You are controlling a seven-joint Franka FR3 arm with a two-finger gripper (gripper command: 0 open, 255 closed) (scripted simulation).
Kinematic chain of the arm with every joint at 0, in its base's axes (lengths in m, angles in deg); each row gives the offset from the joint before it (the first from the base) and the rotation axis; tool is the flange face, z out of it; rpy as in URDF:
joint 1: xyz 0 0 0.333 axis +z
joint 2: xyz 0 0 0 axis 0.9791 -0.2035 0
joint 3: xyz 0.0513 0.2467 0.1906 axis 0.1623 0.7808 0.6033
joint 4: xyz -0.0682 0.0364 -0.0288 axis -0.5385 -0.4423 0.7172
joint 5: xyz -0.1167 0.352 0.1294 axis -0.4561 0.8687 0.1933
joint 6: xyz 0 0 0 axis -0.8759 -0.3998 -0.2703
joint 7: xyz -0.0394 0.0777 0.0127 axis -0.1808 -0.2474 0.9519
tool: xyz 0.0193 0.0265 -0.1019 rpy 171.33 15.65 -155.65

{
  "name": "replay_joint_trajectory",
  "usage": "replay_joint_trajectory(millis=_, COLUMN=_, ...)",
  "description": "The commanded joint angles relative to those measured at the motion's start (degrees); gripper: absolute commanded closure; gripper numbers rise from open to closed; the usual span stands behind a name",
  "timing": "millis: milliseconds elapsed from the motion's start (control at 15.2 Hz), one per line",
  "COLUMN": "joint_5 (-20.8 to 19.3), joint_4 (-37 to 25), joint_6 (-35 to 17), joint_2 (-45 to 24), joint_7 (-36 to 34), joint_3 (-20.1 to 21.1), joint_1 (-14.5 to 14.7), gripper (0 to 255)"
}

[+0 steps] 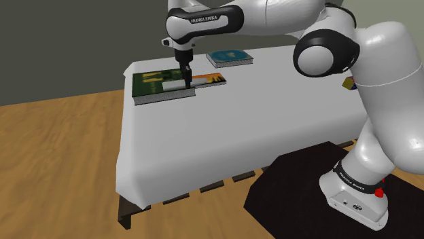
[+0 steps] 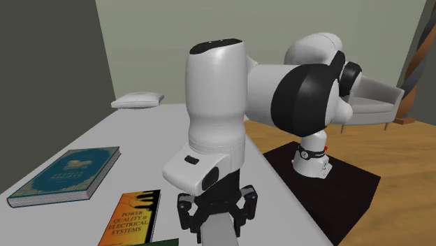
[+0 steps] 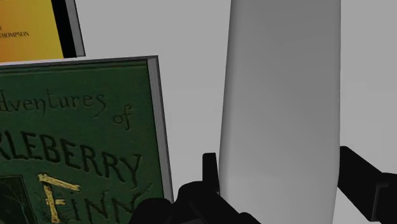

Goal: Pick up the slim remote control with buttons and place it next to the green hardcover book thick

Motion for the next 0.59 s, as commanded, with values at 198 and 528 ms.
replay_joint_trajectory(millis=198, joint_5=0.54, joint_4=-9.01, joint_6=2.69, joint_2=-6.10, joint_7=-2.87, joint_3=0.99, joint_1=0.43, gripper=255)
replay_joint_trajectory(millis=528, joint_5=0.69, joint_4=-5.31, joint_6=-1.06, joint_2=-6.23, joint_7=-2.53, joint_3=1.06, joint_1=0.86, gripper=255)
